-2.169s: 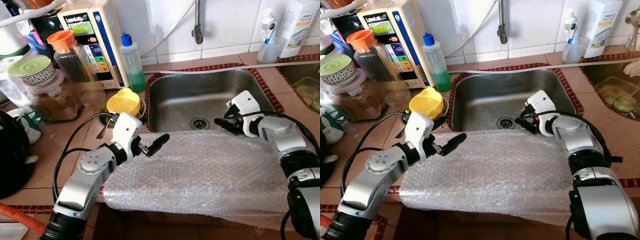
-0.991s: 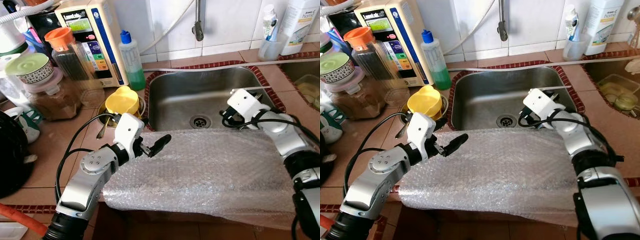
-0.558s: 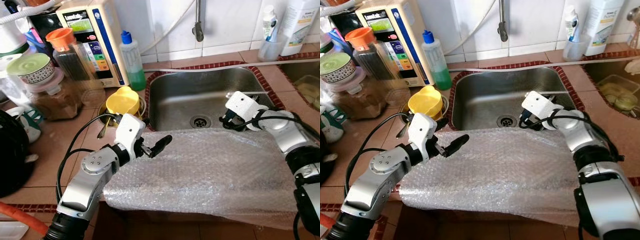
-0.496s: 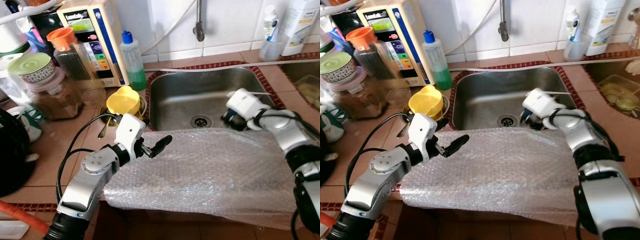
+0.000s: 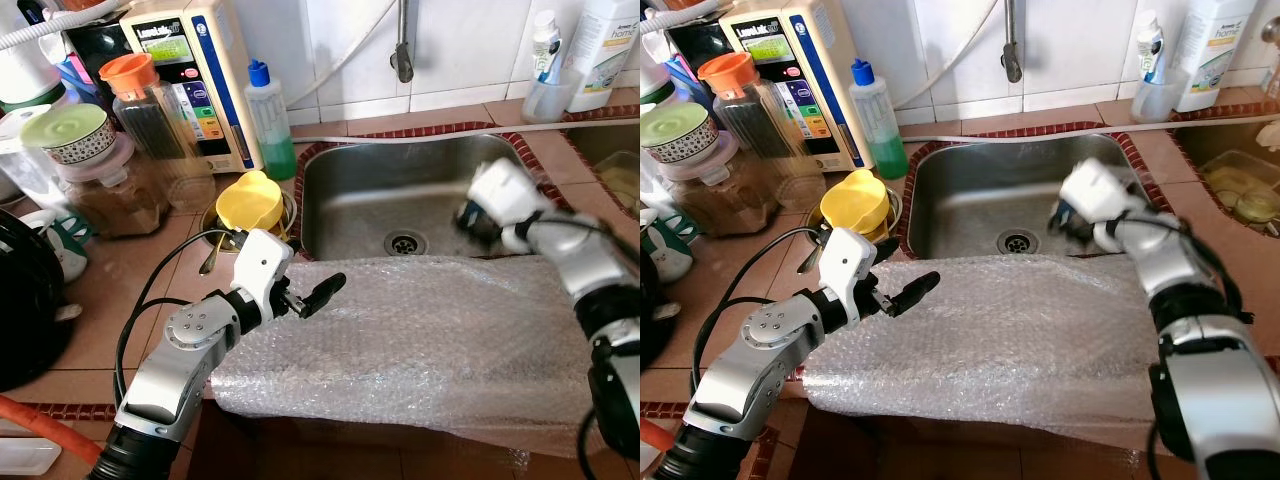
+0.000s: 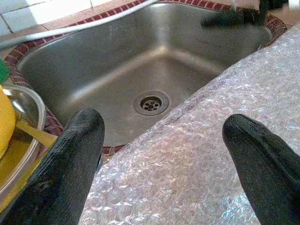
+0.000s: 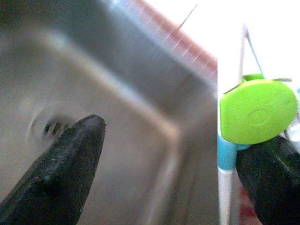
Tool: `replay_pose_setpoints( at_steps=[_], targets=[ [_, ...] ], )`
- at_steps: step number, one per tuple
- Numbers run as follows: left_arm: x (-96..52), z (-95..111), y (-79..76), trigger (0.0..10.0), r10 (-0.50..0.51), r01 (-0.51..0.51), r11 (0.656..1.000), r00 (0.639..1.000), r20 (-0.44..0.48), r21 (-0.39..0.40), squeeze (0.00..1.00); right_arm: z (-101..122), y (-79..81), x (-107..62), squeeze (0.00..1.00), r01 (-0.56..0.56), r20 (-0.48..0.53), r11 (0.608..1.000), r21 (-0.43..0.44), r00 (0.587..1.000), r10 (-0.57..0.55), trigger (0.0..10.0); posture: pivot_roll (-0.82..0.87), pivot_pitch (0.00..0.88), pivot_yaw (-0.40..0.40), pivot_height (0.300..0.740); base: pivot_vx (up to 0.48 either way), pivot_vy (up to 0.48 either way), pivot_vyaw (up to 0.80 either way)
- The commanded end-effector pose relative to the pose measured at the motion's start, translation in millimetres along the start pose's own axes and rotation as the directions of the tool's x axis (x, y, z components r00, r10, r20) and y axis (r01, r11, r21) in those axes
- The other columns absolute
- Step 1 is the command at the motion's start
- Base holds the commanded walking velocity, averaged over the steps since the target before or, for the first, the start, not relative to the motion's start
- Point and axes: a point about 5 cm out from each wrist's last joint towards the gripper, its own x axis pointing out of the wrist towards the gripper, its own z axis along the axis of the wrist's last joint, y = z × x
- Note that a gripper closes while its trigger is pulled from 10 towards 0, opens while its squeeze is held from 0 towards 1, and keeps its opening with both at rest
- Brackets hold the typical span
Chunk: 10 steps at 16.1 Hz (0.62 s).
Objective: Kitchen organization
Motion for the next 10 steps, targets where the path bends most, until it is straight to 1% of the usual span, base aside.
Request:
replay_pose_setpoints(
  at_steps=[1,2,3,4,5,6,7,8,9,10],
  targets=[
    [-3.1,2,1.9,10.0,0.015,-0.015,1.0,1.0,-0.004,0.019,0.0,25,-11.5,2.2,0.52,0.089,0.12,0.995,0.043,0.988,-0.093,10.0,-0.27,0.095,0.196,0.74,0.0,0.0,0.0],
    [-2.9,2,2.2,10.0,0.018,-0.018,1.0,1.0,-0.003,0.019,0.0,26,-10.6,2.5,0.52,0.086,0.129,0.995,0.04,0.987,-0.091,10.0,-0.27,0.095,0.196,0.74,0.0,0.0,0.0],
    [-2.6,2,2.3,10.0,0.02,-0.02,1.0,1.0,-0.003,0.02,0.0,26,-3.7,4.3,0.51,0.067,0.134,0.997,0.039,0.988,-0.072,10.0,-0.27,0.095,0.196,0.74,0.0,0.0,0.0],
    [-2.7,2,2.4,10.0,0.02,-0.02,1.0,1.0,-0.003,0.021,0.0,26,-1.3,5.1,0.51,0.066,0.142,0.995,0.072,0.987,-0.076,10.0,-0.27,0.096,0.195,0.74,0.0,0.0,0.0],
    [-3.1,2,2.6,10.0,0.02,-0.02,1.0,1.0,-0.003,0.022,0.0,28,5.0,8.3,0.51,0.044,0.166,0.967,0.25,0.982,-0.088,10.0,-0.27,0.096,0.196,0.74,0.0,0.0,0.0],
    [-3.1,2,2.7,10.0,0.022,-0.022,1.0,1.0,-0.004,0.021,0.0,32,12.1,13.1,0.51,-0.038,0.198,0.841,0.54,0.977,-0.083,10.0,-0.27,0.096,0.196,0.74,0.0,0.0,0.0],
    [-3.0,2,2.4,10.0,0.021,-0.021,1.0,1.0,-0.005,0.022,0.0,32,12.5,15.0,0.5,-0.035,0.184,0.76,0.649,0.976,-0.113,10.0,-0.27,0.097,0.197,0.74,0.0,0.0,0.0],
    [-3.0,2,1.8,10.0,0.02,-0.02,1.0,1.0,-0.007,0.023,0.0,30,8.0,16.3,0.51,0.029,0.123,0.655,0.755,0.975,-0.185,10.0,-0.27,0.097,0.197,0.74,0.0,0.0,0.0],
    [-3.6,2,2.2,10.0,0.02,-0.02,1.0,1.0,-0.009,0.024,0.0,29,5.9,16.6,0.5,0.05,0.098,0.61,0.791,0.973,-0.207,10.0,-0.26,0.099,0.2,0.74,0.0,0.0,0.0],
    [-4.6,2,3.2,10.0,0.022,-0.022,0.999,1.0,-0.011,0.026,0.0,28,0.6,16.0,0.51,0.074,0.064,0.515,0.854,0.967,-0.246,10.0,-0.26,0.099,0.202,0.74,0.0,0.0,0.0]
  ],
)
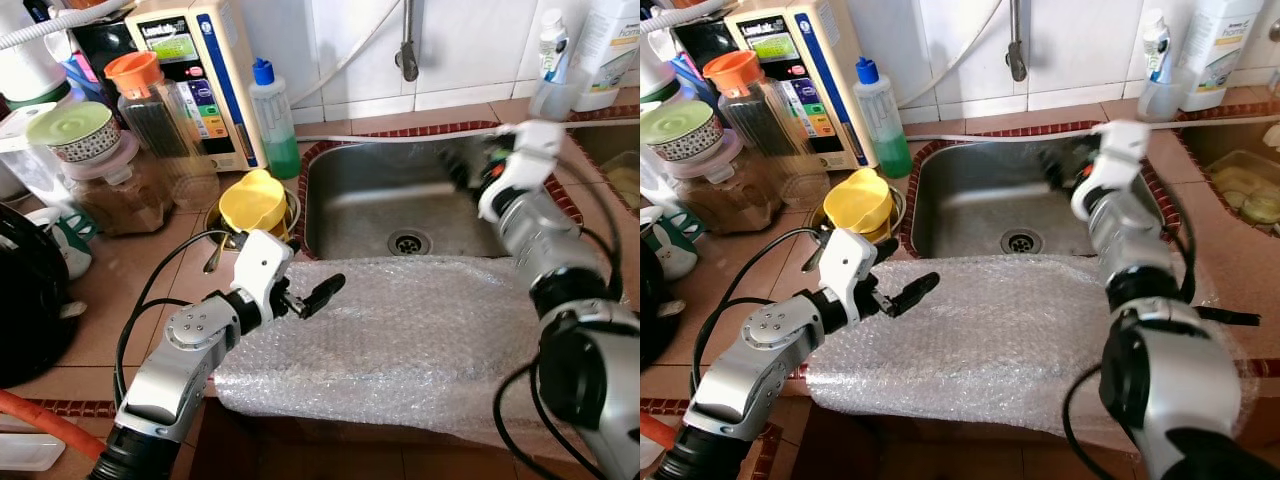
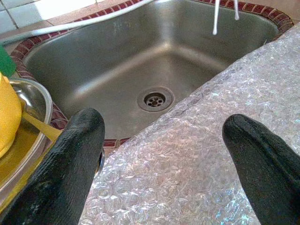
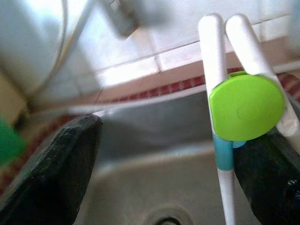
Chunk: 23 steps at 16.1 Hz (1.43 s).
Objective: Kitchen organization
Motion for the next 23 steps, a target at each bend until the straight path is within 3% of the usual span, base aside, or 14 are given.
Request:
replay_pose_setpoints(
  at_steps=[1,2,3,6,10,12,14,15,16,17,18,19,20,23],
  targets=[
    [-5.4,2,4.1,10.0,0.02,-0.02,0.999,1.0,-0.006,0.025,0.0,3,0.2,2.1,0.46,0.035,-0.019,0.996,0.08,0.999,-0.034,10.0,-0.26,0.1,0.204,0.74,0.0,0.0,0.0],
    [-5.7,2,3.9,10.0,0.021,-0.021,0.999,1.0,-0.008,0.027,0.0,-2,-8.5,0.3,0.12,0.126,-0.08,0.986,0.109,0.99,-0.118,10.0,-0.26,0.101,0.205,0.74,0.0,0.0,0.0],
    [-5.7,2,3.6,10.0,0.021,-0.02,0.999,1.0,-0.009,0.027,0.0,-9,-13.3,-1.6,0.03,0.192,-0.158,0.96,0.206,0.974,-0.161,10.0,-0.26,0.1,0.206,0.74,0.0,0.0,0.0],
    [-3.7,3,2.3,10.0,0.015,-0.015,0.999,1.0,-0.008,0.029,0.0,-11,-4.6,0.0,0.0,0.149,-0.187,0.919,0.364,0.979,-0.084,10.0,-0.26,0.101,0.208,0.74,0.0,0.0,0.0],
    [-3.0,4,2.7,10.0,0.014,-0.013,0.999,1.0,-0.008,0.034,0.0,9,12.2,4.4,0.0,-0.025,-0.046,1.0,-0.012,0.999,0.025,10.0,-0.26,0.098,0.208,0.74,0.0,0.0,0.0],
    [-2.8,4,3.3,10.0,0.017,-0.017,0.999,1.0,-0.004,0.039,0.0,15,2.0,4.2,0.0,0.056,-0.027,0.918,0.393,0.998,-0.049,10.0,-0.26,0.093,0.207,0.74,0.0,0.0,0.0],
    [-2.2,4,3.3,10.0,0.017,-0.017,0.999,1.0,-0.004,0.041,0.0,1,0.3,2.6,0.0,0.099,-0.098,0.894,0.437,0.993,-0.062,10.0,-0.25,0.089,0.207,0.74,0.0,0.0,0.0],
    [-2.3,4,3.7,10.0,0.018,-0.018,0.999,1.0,-0.004,0.041,0.0,-9,-8.5,-0.8,0.0,0.191,-0.183,0.959,0.208,0.971,-0.153,10.0,-0.26,0.089,0.207,0.74,0.0,0.0,0.0],
    [-2.2,5,3.7,10.0,0.019,-0.018,0.999,1.0,-0.004,0.042,0.0,-16,-1.1,-0.9,0.0,0.051,-0.21,0.99,-0.133,0.975,-0.078,10.0,-0.26,0.086,0.206,0.74,0.0,0.0,0.0],
    [-2.2,4,3.6,10.0,0.018,-0.018,0.999,1.0,-0.005,0.042,0.0,-19,5.1,-0.8,0.0,-0.049,-0.232,0.952,-0.303,0.972,-0.024,10.0,-0.26,0.087,0.206,0.74,0.0,0.0,0.0],
    [-2.3,4,3.2,10.0,0.017,-0.016,0.999,1.0,-0.006,0.043,0.0,-7,-2.6,0.4,0.0,0.116,-0.159,0.988,0.104,0.982,-0.098,10.0,-0.26,0.087,0.205,0.74,0.0,0.0,0.0],
    [-2.2,4,3.2,10.0,0.016,-0.016,0.999,1.0,-0.007,0.043,0.0,-2,3.2,2.2,0.0,0.095,-0.138,0.854,0.511,0.99,-0.027,10.0,-0.26,0.087,0.205,0.74,0.0,0.0,0.0],
    [-2.2,4,3.3,10.0,0.016,-0.016,0.999,1.0,-0.007,0.043,0.0,-1,0.3,1.8,0.0,0.102,-0.116,0.831,0.547,0.992,-0.045,10.0,-0.26,0.085,0.206,0.74,0.0,0.0,0.0],
    [-1.5,4,2.9,10.0,0.015,-0.014,0.999,1.0,-0.007,0.047,0.0,-9,1.8,1.2,0.0,0.113,-0.16,0.903,0.415,0.986,-0.05,10.0,-0.26,0.084,0.207,0.74,0.0,0.0,0.0]
  ],
)
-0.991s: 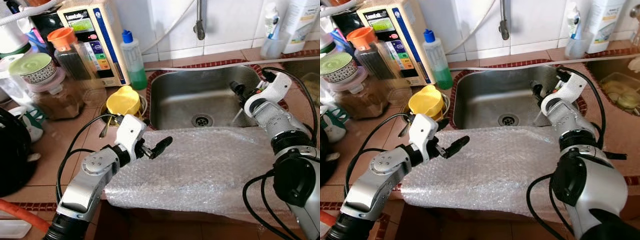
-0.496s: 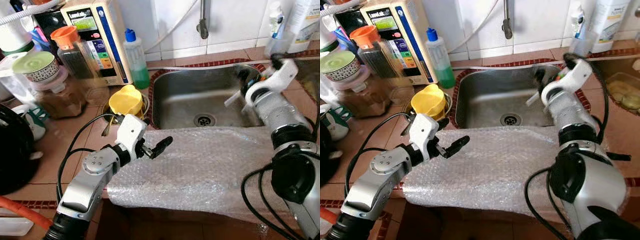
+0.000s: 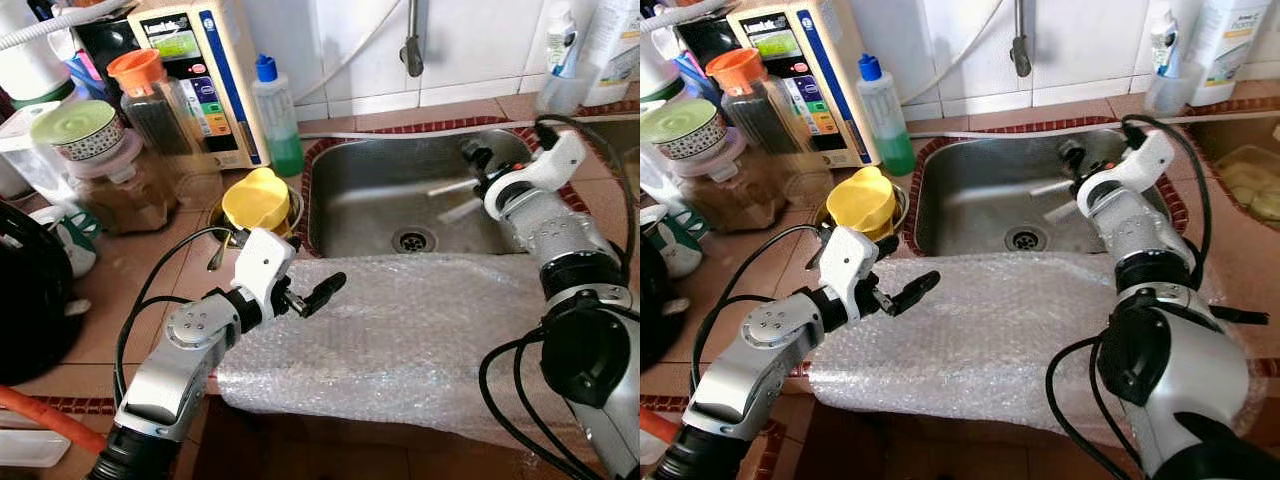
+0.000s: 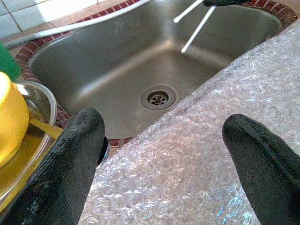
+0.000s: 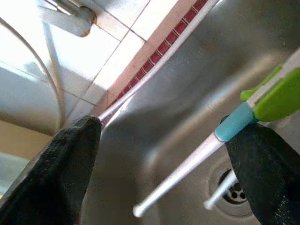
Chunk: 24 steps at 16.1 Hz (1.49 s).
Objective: Kitchen organization
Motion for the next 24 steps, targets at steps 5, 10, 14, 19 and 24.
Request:
replay_pose_setpoints(
  at_steps=[5,10,14,19,24],
  targets=[
    [-1.2,1,3.5,10.0,0.011,-0.011,1.0,1.0,-0.01,0.024,0.0,-14,-6.3,-0.4,0.0,0.035,-0.064,0.993,-0.114,0.997,-0.042,10.0,-0.26,0.079,0.21,0.74,0.0,0.0,0.0],
    [-1.0,1,4.0,10.0,0.011,-0.011,1.0,1.0,-0.01,0.026,0.0,-39,-8.2,-2.0,0.0,-0.133,-0.204,0.598,-0.79,0.978,-0.052,10.0,-0.26,0.08,0.21,0.74,0.0,0.0,0.0],
    [-2.2,0,2.9,10.0,0.018,-0.017,1.0,1.0,-0.011,0.021,0.0,-16,-21.8,-4.9,0.0,-0.016,-0.088,0.524,-0.852,0.99,-0.113,10.0,-0.25,0.082,0.206,0.74,0.0,0.0,0.0],
    [-2.0,0,2.2,10.0,0.015,-0.015,1.0,1.0,-0.012,0.02,0.0,-25,-24.8,-6.3,0.0,-0.09,-0.139,0.412,-0.907,0.986,-0.09,10.0,-0.26,0.089,0.208,0.74,0.0,0.0,0.0],
    [-1.8,0,2.3,10.0,0.014,-0.013,1.0,1.0,-0.014,0.02,0.0,-53,-20.6,-10.6,0.0,-0.359,-0.383,0.365,-0.859,0.924,0.007,10.0,-0.26,0.091,0.211,0.74,0.0,0.0,0.0]
  ],
)
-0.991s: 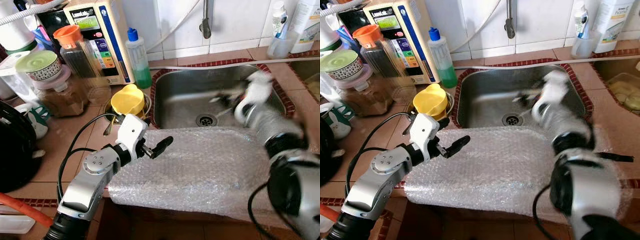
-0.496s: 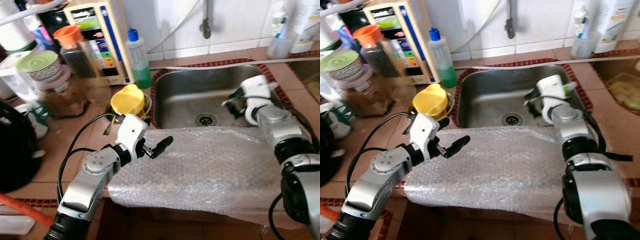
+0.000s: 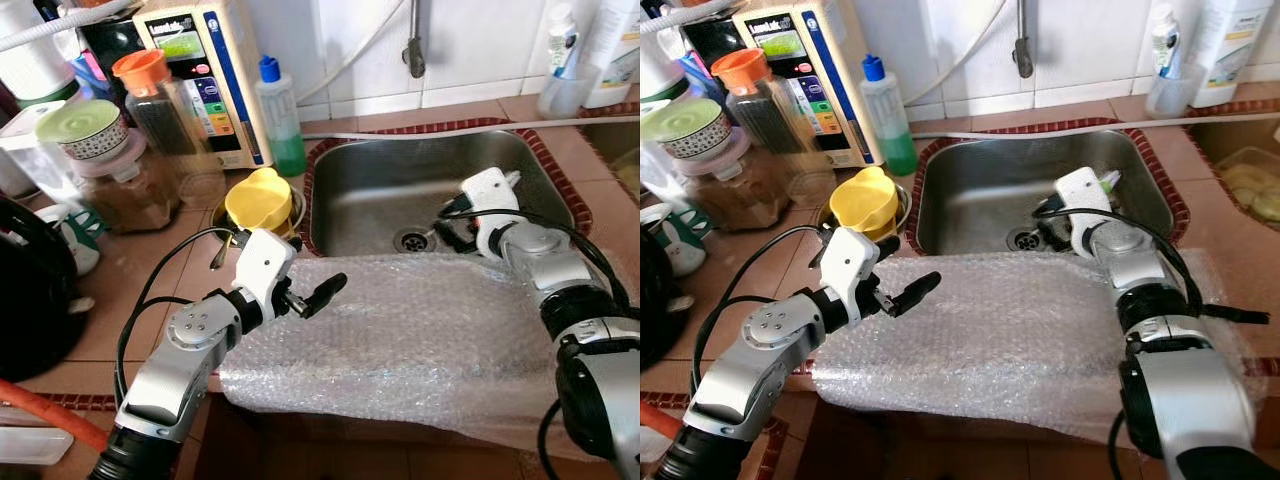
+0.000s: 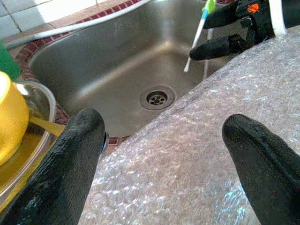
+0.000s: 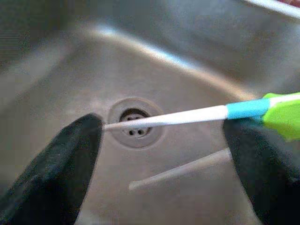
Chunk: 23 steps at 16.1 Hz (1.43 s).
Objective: Kitchen organization
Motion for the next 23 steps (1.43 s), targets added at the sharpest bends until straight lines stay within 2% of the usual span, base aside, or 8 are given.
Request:
replay_pose_setpoints(
  at_steps=[1,6,9,10,15,18,20,23],
  targets=[
    [-2.0,0,3.1,10.0,0.014,-0.014,1.0,1.0,-0.014,0.023,0.0,4,5.9,2.4,0.0,-0.009,0.023,1.0,-0.004,1.0,0.009,10.0,-0.26,0.092,0.208,0.74,0.0,0.0,0.0],
    [-1.5,0,2.6,10.0,0.012,-0.012,1.0,1.0,-0.014,0.023,0.0,18,-17.7,-4.3,0.0,0.107,0.113,0.982,0.153,0.986,-0.125,10.0,-0.26,0.093,0.212,0.74,0.0,0.0,0.0],
    [-1.1,0,2.1,10.0,0.013,-0.013,1.0,1.0,-0.01,0.023,0.0,25,-17.9,-5.5,0.0,0.126,0.168,0.989,0.079,0.976,-0.138,10.0,-0.26,0.092,0.21,0.74,0.0,0.0,0.0],
    [-1.1,0,2.1,10.0,0.014,-0.014,1.0,1.0,-0.01,0.021,0.0,36,-36.0,-12.4,0.0,0.283,0.229,0.942,0.182,0.919,-0.321,10.0,-0.26,0.091,0.209,0.74,0.0,0.0,0.0],
    [-0.8,1,2.4,10.0,0.017,-0.017,1.0,1.0,-0.007,0.021,0.0,46,-37.5,-14.8,0.0,0.214,0.325,0.846,0.488,0.855,-0.404,10.0,-0.26,0.09,0.21,0.74,0.0,0.0,0.0],
    [-1.0,1,2.7,10.0,0.013,-0.013,1.0,1.0,-0.009,0.026,0.0,5,-2.7,5.2,0.0,0.115,-0.016,0.703,0.702,0.989,-0.145,10.0,-0.26,0.09,0.213,0.74,0.0,0.0,0.0],
    [-1.1,1,2.9,10.0,0.013,-0.013,1.0,1.0,-0.009,0.028,0.0,15,-19.3,0.4,0.0,0.175,0.035,0.646,0.743,0.954,-0.299,10.0,-0.25,0.089,0.214,0.74,0.0,0.0,0.0],
    [-2.8,1,3.3,10.0,0.014,-0.014,0.999,1.0,-0.011,0.029,0.0,21,-9.7,3.6,0.0,0.011,0.116,0.563,0.826,0.975,-0.19,10.0,-0.25,0.089,0.214,0.74,0.0,0.0,0.0]
  ],
)
